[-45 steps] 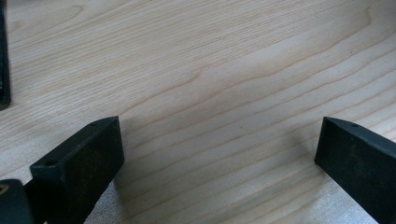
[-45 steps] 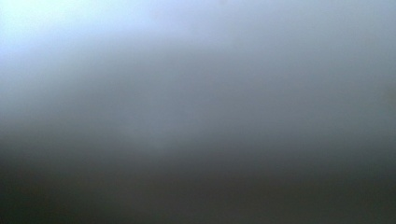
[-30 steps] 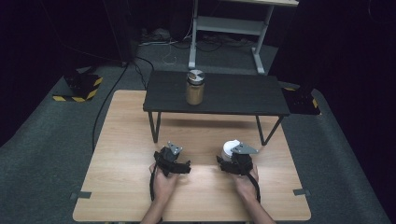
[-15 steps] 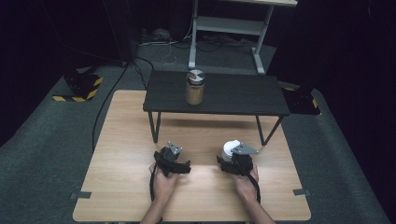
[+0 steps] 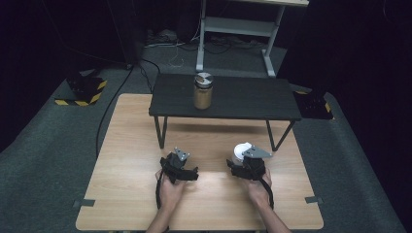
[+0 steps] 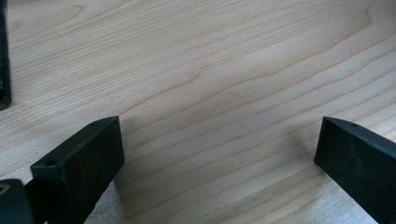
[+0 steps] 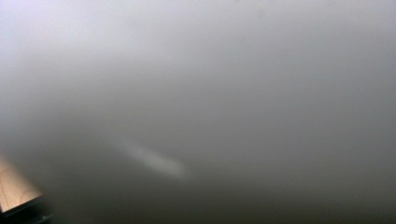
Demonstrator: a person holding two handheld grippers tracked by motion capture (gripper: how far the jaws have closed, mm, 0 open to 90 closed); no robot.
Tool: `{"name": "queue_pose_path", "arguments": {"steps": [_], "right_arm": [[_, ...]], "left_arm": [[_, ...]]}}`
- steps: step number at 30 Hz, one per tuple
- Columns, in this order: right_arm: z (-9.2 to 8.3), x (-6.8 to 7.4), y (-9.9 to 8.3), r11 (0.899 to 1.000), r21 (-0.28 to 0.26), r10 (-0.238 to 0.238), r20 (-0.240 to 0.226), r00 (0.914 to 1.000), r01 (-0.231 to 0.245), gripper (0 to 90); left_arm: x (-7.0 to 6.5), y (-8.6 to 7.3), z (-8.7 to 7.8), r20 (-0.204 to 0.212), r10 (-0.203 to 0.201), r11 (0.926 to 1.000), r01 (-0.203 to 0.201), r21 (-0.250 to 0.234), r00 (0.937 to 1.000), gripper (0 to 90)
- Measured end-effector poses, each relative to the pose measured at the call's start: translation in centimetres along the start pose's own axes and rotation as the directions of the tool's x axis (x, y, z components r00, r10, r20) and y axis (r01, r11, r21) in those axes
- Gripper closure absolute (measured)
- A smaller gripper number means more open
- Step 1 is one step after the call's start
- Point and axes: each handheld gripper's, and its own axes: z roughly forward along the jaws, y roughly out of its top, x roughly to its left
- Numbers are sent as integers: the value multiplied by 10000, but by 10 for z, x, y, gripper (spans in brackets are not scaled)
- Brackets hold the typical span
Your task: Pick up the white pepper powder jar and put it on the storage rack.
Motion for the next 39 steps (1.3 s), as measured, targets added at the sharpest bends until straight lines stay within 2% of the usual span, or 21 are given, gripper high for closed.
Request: {"name": "queue_pose_path", "arguments": {"steps": [17,21,39], "right_arm": [[-20,-15,25,10000,-3,27,-423,9991,-27,303],[-28,-20,38,9999,54,-143,-513,9986,146,303],[-54,-35,78,9991,-193,-399,-1023,9940,381,303]], "left_arm": [[0,0,0,0,4,10000,-4,4,10000,13],[0,0,0,-1,5,10000,-5,4,10000,13],[0,0,0,-18,-49,10000,49,-22,10000,18]]}}
